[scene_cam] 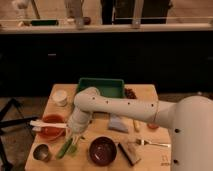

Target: Place pepper in plastic cup

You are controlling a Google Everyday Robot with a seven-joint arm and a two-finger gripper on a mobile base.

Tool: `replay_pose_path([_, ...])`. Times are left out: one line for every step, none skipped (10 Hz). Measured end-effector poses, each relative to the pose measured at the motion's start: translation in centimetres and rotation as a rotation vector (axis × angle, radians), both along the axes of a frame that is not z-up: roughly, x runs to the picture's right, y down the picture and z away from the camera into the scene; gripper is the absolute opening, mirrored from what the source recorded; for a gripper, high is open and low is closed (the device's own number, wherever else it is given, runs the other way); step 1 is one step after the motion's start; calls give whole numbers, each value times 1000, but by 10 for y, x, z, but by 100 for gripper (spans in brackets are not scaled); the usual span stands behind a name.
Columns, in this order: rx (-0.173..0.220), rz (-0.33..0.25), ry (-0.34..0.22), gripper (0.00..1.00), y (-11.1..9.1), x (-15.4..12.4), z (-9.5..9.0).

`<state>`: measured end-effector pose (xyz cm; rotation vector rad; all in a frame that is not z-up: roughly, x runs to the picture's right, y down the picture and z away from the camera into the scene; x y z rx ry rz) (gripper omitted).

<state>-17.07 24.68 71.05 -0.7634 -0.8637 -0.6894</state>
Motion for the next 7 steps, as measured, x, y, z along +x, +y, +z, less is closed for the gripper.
replay_pose_path([0,0,0,77,0,0,0])
replay_pose_path([0,0,0,80,0,0,0])
replay_pose_path([0,0,0,80,0,0,0])
replay_pose_path([0,0,0,80,0,0,0])
replay_pose_path([0,0,0,80,0,0,0])
replay_pose_path([0,0,0,80,0,0,0])
replay_pose_path([0,0,0,80,0,0,0])
